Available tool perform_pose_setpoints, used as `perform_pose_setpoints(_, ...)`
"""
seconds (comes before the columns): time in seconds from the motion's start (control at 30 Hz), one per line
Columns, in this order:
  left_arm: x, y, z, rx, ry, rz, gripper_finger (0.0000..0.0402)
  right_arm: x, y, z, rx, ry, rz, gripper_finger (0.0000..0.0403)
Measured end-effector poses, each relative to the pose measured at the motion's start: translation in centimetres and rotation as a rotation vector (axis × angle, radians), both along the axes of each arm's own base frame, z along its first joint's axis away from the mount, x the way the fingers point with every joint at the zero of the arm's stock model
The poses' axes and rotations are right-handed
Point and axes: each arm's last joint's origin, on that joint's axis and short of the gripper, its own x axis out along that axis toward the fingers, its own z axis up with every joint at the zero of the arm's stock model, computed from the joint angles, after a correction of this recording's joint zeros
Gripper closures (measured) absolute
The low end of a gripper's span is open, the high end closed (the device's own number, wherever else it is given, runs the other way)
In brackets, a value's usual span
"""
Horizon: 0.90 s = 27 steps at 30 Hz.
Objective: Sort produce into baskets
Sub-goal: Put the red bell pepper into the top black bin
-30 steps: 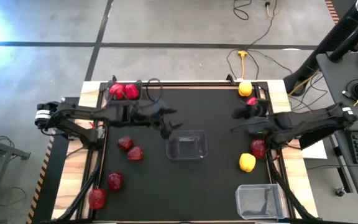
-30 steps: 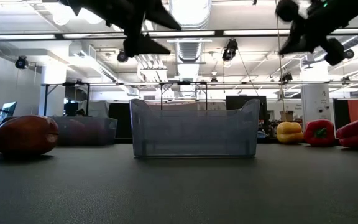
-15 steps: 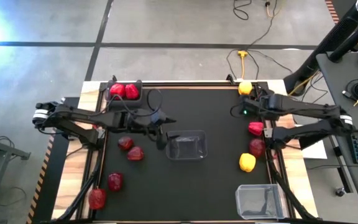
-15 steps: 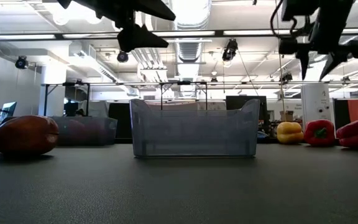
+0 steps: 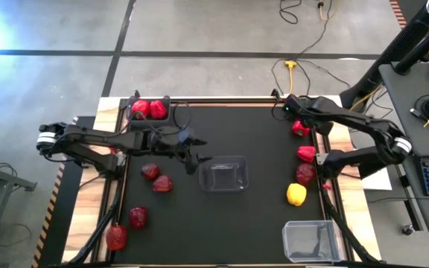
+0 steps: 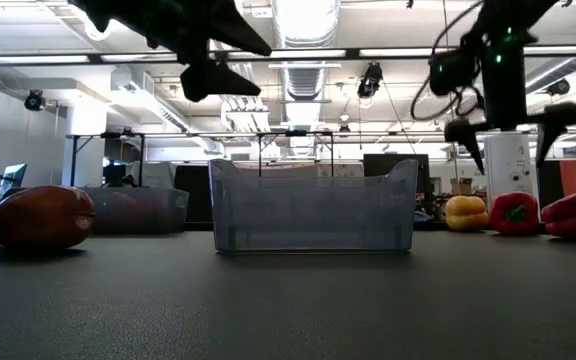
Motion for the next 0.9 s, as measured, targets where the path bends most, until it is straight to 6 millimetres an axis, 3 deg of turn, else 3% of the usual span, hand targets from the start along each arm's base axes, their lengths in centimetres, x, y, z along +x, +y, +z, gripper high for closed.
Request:
perform_pose_setpoints(0.27, -1.1, 1.8, 0.1, 0.008, 0.029, 0.100, 0.0073, -0.5, -1.3, -3.1, -0.007, -0.020, -0.067, 0.0017)
perform_pose_setpoints(0.6, 0.0, 2.2, -0.8, 0.018, 0.011, 0.124, 0.0073, -0.6, -3.0, -6.1, -0.008, -0.060, -0.101, 0.0021)
perform_pose_setpoints(0.9, -0.1, 2.3, -0.9, 0.012, 0.026, 0.104, 0.0073, 0.1, -3.1, -6.7, 0.008, -0.043, -0.077, 0.0095)
